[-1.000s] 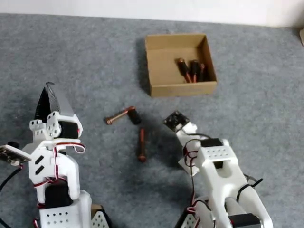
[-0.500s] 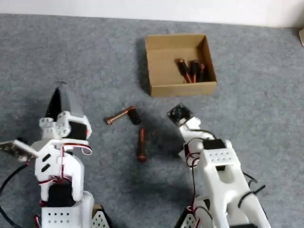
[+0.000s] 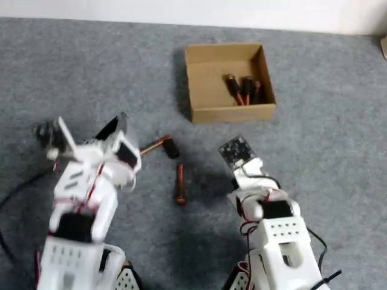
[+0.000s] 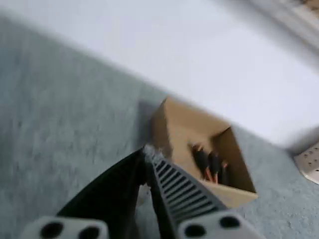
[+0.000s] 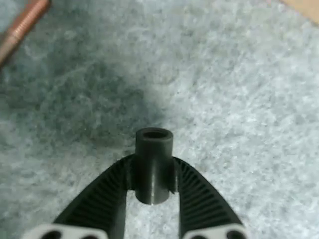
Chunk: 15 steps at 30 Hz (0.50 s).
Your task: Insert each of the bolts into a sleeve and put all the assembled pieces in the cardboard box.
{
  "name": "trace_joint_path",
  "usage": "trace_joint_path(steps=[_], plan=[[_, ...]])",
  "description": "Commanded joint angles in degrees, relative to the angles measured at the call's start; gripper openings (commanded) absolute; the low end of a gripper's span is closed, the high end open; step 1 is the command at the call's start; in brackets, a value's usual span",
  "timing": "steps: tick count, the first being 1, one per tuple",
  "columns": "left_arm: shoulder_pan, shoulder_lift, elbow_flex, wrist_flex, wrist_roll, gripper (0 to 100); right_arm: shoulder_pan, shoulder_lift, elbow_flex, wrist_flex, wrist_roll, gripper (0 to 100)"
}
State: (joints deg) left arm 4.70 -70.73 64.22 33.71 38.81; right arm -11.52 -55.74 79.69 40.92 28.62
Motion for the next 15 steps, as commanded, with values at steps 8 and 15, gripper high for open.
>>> trace_joint_path(steps=[8,15], plan=[[0.1,51.0,-18.6,-6.4,26.9,1,0.7,-1.5,2.7,-6.5,-0.7,0.5],[3.6,59.7,-20.7,-10.2,36.7,5,0.7,-1.5,4.4,-9.0,-0.5,0.5]])
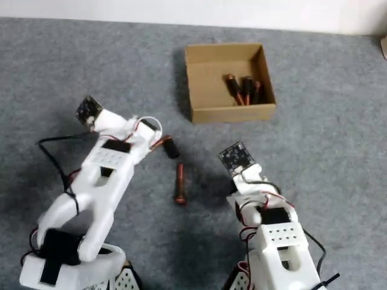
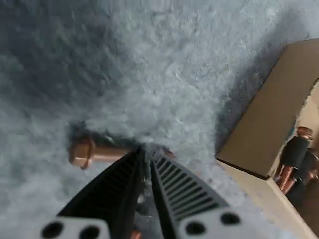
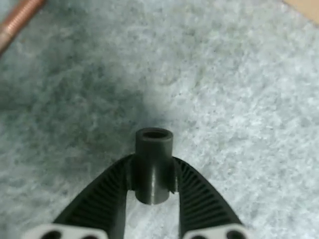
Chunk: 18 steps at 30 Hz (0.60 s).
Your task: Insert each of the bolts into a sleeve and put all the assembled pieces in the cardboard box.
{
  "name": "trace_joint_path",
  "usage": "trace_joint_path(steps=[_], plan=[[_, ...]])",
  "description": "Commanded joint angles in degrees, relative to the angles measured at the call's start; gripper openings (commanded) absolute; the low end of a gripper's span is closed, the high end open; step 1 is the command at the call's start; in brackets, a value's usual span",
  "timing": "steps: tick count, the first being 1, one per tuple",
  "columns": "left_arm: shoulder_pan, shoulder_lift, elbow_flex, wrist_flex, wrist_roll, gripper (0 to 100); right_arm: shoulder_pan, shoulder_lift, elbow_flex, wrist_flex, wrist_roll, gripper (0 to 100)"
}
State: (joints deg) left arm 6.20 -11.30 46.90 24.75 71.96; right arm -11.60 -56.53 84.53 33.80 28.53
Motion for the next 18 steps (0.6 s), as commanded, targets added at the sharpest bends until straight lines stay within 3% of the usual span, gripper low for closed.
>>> trace_joint_path(steps=[1,6,8,11,18], plan=[[3.0,0.0,-3.5,-0.6,5.4,8,0.8,-0.7,-0.5,-1.9,-0.4,0.5],[6.7,-2.3,-3.4,2.4,8.5,33,0.8,-0.7,-0.5,-1.9,-0.4,0.5],[7.2,-2.5,-3.4,3.4,9.1,39,0.8,-0.7,-0.5,-1.9,-0.4,0.5],[6.1,-2.5,-3.6,4.2,11.7,38,0.8,-0.7,-0.4,-2.0,-0.4,0.5],[2.5,-2.6,-3.6,4.1,14.9,24,0.8,-0.7,2.2,-5.7,-0.4,0.5]])
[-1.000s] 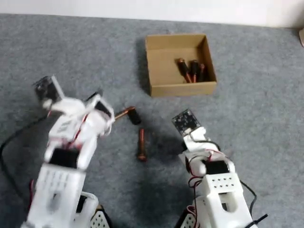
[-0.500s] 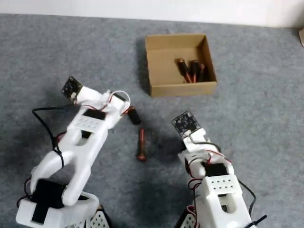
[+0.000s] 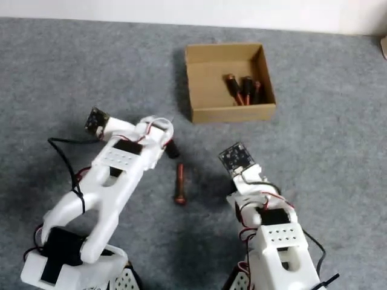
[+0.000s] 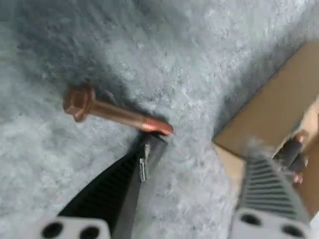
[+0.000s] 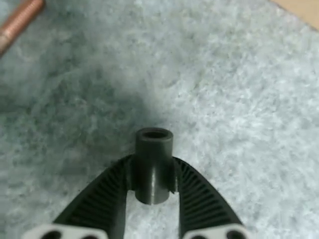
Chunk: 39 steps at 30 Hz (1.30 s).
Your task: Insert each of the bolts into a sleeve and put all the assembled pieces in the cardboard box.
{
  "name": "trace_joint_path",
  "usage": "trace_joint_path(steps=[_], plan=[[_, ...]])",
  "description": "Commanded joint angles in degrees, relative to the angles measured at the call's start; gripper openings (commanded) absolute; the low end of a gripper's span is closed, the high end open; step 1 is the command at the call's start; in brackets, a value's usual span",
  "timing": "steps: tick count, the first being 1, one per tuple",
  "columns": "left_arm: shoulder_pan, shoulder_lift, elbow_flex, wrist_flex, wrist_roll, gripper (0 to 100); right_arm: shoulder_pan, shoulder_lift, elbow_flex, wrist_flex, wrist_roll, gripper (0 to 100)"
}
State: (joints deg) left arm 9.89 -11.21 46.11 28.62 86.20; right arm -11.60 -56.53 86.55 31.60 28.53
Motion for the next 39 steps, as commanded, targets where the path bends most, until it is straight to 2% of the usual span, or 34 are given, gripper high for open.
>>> trace_joint_path(steps=[1,6,13,22,35,39], plan=[[-1.7,-2.6,-2.8,0.3,0.7,24,0.8,-0.7,0.2,-3.6,-0.4,0.5],[-3.7,-2.3,-4.3,1.1,0.9,24,0.8,-0.7,0.4,-3.6,-0.4,0.5],[-5.5,-2.2,-6.8,9.1,0.4,23,0.8,-0.7,0.5,-3.7,-0.4,0.5],[-4.1,-2.0,-9.7,13.4,-1.5,23,0.8,-0.7,0.6,-3.9,-0.4,0.5],[-0.3,18.3,-26.9,28.0,-2.8,24,0.8,-0.7,0.6,-3.9,-0.6,0.5],[-0.5,20.1,-33.1,32.7,-0.2,24,0.8,-0.7,0.6,-3.9,-0.5,0.5]])
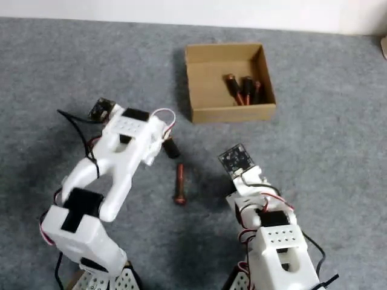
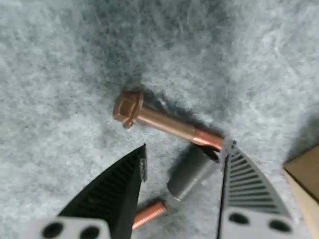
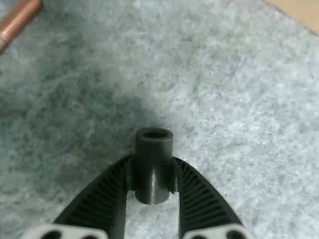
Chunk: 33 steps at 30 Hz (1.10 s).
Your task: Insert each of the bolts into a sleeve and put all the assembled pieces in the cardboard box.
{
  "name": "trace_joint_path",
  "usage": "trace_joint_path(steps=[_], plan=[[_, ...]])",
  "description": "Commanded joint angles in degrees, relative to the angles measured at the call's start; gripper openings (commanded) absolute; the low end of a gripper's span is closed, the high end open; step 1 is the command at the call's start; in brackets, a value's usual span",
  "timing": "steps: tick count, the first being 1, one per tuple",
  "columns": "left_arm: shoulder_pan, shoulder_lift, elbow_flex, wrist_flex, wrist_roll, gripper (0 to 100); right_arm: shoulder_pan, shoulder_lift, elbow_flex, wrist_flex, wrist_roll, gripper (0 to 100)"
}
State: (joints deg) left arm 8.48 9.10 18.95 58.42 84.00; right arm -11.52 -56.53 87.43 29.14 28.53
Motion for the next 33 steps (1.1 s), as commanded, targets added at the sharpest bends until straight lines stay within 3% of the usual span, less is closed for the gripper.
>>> trace_joint_path(steps=[1,7,15,31,33], plan=[[0.8,-0.2,-7.3,3.8,2.8,24,0.7,-0.7,-0.2,-1.5,-0.5,0.5],[0.7,1.4,-9.8,4.5,4.0,24,0.7,-0.7,-0.2,-1.5,-0.5,0.5],[-3.6,13.1,-10.3,4.5,5.1,23,0.7,-0.7,-0.2,-1.5,-0.6,0.5],[-7.6,16.7,-10.2,2.1,8.0,23,0.7,-0.7,-0.2,-1.5,-0.6,0.5],[-8.1,17.5,-10.3,2.1,7.7,20,0.7,-0.7,-0.2,-1.5,-0.6,0.5]])
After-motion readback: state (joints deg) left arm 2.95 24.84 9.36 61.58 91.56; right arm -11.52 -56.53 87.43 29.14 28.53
